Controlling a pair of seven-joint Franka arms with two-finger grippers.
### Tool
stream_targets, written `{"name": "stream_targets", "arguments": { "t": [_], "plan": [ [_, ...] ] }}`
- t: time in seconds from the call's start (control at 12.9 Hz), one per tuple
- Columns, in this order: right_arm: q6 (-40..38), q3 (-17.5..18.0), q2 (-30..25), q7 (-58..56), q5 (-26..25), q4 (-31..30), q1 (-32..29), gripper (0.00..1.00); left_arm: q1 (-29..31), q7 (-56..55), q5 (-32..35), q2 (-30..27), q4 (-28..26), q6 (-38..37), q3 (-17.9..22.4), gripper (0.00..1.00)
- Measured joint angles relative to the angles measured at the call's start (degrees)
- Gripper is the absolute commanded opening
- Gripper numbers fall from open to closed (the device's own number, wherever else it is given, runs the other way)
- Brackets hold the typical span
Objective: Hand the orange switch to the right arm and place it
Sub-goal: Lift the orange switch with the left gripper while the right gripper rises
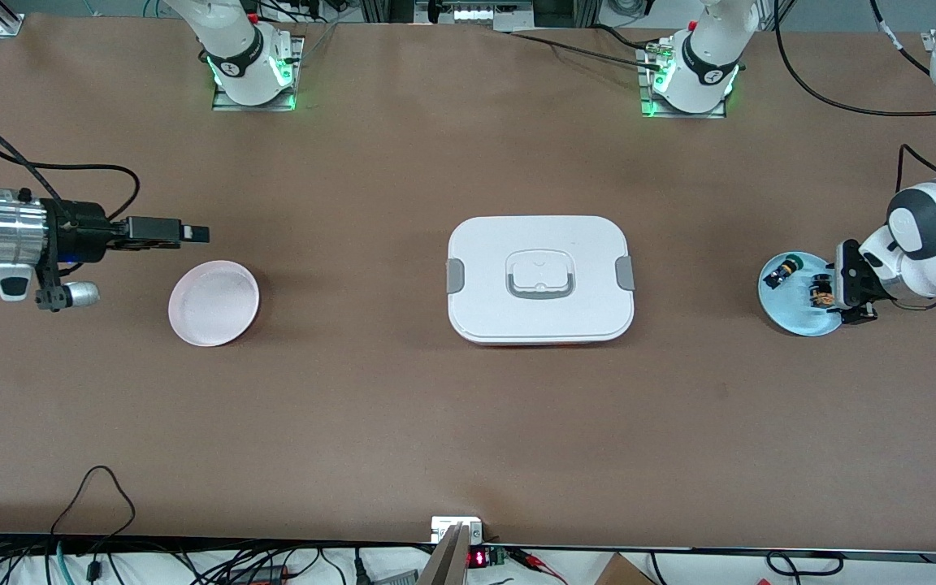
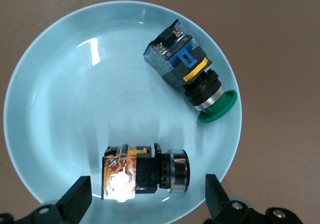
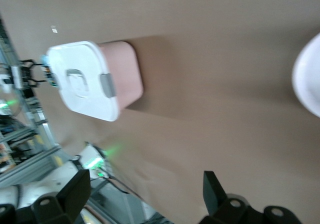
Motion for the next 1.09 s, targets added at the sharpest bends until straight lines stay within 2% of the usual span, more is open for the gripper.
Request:
{"name": "stream_targets", "arguments": {
  "t": [0.23, 0.47, 0.62, 0.86, 1.09],
  "plan": [
    [2.80, 0.18, 0.02, 0.00, 5.27, -2.36, 0.93, 1.00, 0.00, 0.12, 0.00, 0.01, -0.37, 0.27, 0.00, 1.00],
    [4.50, 0.26, 0.02, 0.02, 6.61, -3.33, 2.38, 1.00, 0.01, 0.19, 0.00, 0.26, -0.60, 1.08, -0.01, 1.00],
    [4.67, 0.26, 0.00, 0.10, 7.61, -3.90, 2.89, 1.00, 0.01, 0.22, 0.00, 0.49, -0.63, 1.51, -0.01, 0.82],
    [4.67, 0.25, -0.06, 0.18, 10.96, -4.99, 2.93, 1.00, 0.02, 0.31, -0.01, 0.73, -0.63, 1.69, -0.03, 0.22],
    [4.67, 0.28, -0.07, 0.18, 14.46, -5.22, 3.48, 1.00, 0.03, 0.52, -0.56, 0.67, -0.54, 1.82, -0.11, 0.07]
  ]
}}
